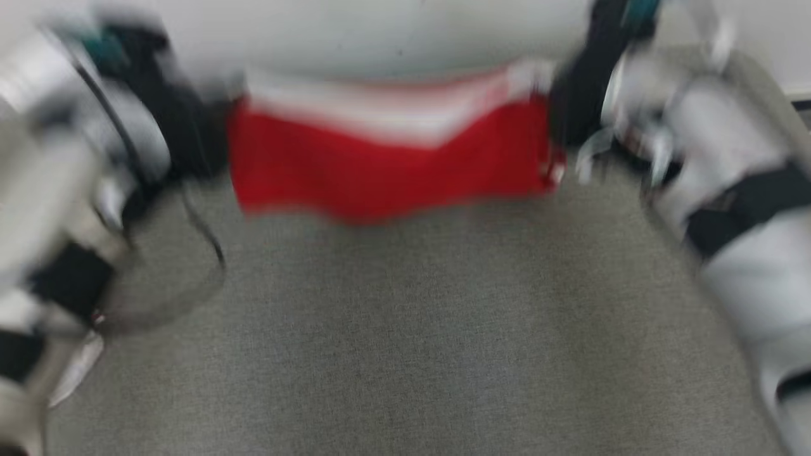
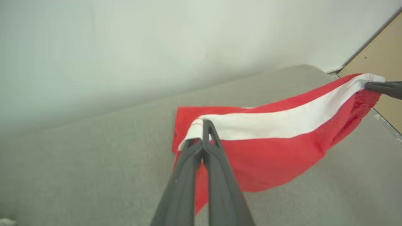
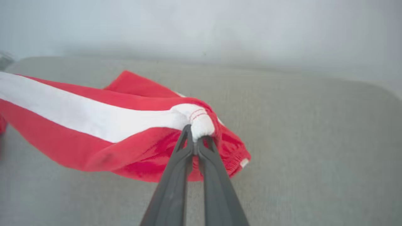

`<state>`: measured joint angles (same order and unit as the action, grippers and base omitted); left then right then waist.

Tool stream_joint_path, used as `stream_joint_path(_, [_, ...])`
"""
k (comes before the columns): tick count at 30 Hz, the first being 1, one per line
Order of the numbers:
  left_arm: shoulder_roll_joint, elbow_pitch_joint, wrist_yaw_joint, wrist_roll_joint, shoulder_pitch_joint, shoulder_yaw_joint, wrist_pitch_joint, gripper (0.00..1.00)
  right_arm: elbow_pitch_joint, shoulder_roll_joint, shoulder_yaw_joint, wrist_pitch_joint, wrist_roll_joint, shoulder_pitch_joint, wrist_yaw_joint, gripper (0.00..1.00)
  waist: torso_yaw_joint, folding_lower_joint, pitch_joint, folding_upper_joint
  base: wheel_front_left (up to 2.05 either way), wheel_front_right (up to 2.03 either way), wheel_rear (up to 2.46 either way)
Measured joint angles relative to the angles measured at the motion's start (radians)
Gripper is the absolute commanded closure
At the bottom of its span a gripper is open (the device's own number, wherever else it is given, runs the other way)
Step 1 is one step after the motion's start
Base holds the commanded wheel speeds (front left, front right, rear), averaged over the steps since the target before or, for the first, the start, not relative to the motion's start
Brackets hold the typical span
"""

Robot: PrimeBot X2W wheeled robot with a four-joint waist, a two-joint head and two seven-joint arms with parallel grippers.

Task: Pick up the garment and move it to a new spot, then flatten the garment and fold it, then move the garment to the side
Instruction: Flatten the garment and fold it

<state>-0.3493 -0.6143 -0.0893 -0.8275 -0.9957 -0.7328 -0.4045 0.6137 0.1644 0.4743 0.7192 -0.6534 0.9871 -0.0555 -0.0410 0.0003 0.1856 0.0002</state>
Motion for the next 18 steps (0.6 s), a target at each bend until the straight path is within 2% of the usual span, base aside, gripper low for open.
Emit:
stream_joint_path(1, [-0.004, -0.006, 0.002, 0.014, -0.085, 0.023, 0.006, 1.00, 0.001, -0.005, -0.019, -0.024, 0.010, 0.081, -0.006, 1.00, 0.000, 0.0001, 0.013, 0.0000, 0.00, 0.00, 0.00])
stream_joint_path(3, [0.001, -0.003, 0.039, 0.059, -0.249, 0.096, 0.103, 1.00, -0.007, -0.008, -0.054, -0.130, 0.062, 0.237, -0.016, 1.00, 0.002, 0.0001, 0.040, 0.0000, 0.00, 0.00, 0.00])
stream_joint_path(4, [-0.005, 0.016, 0.039, 0.091, -0.318, 0.117, 0.148, 1.00, -0.020, -0.003, -0.059, -0.191, 0.095, 0.305, -0.014, 1.00, 0.003, 0.0001, 0.054, -0.0001, 0.00, 0.00, 0.00])
stream_joint_path(6, [-0.013, 0.076, 0.081, 0.152, -0.394, 0.168, 0.288, 1.00, -0.092, 0.004, -0.103, -0.370, 0.141, 0.380, -0.017, 1.00, 0.008, -0.0001, 0.081, -0.0002, 0.00, 0.00, 0.00])
stream_joint_path(8, [-0.032, 0.120, 0.101, 0.196, -0.392, 0.175, 0.376, 1.00, -0.125, 0.010, -0.097, -0.476, 0.166, 0.387, -0.004, 1.00, 0.015, -0.0005, 0.108, -0.0005, 0.00, 0.00, 0.00])
stream_joint_path(9, [-0.031, 0.125, 0.107, 0.201, -0.363, 0.173, 0.410, 1.00, -0.127, 0.012, -0.083, -0.529, 0.180, 0.362, 0.015, 1.00, 0.019, -0.0005, 0.122, -0.0005, 0.00, 0.00, 0.00])
stream_joint_path(10, [-0.027, 0.128, 0.108, 0.202, -0.315, 0.160, 0.435, 1.00, -0.128, 0.012, -0.061, -0.576, 0.182, 0.315, 0.052, 1.00, 0.023, -0.0004, 0.133, -0.0005, 0.00, 0.00, 0.00])
stream_joint_path(12, [-0.006, 0.128, 0.111, 0.198, -0.151, 0.120, 0.461, 1.00, -0.111, 0.002, -0.014, -0.647, 0.186, 0.160, 0.094, 1.00, 0.036, 0.0002, 0.150, 0.0000, 0.00, 0.00, 0.00])
stream_joint_path(15, [0.029, 0.086, 0.109, 0.160, 0.127, 0.062, 0.470, 1.00, -0.056, -0.010, 0.016, -0.713, 0.172, -0.085, 0.111, 1.00, 0.056, 0.0006, 0.157, 0.0003, 0.00, 0.00, 0.00])
stream_joint_path(18, [0.022, 0.048, 0.096, 0.107, 0.264, 0.048, 0.480, 1.00, -0.026, -0.007, 0.030, -0.763, 0.157, -0.208, 0.125, 1.00, 0.065, -0.0005, 0.144, -0.0001, 0.00, 0.00, 0.00])
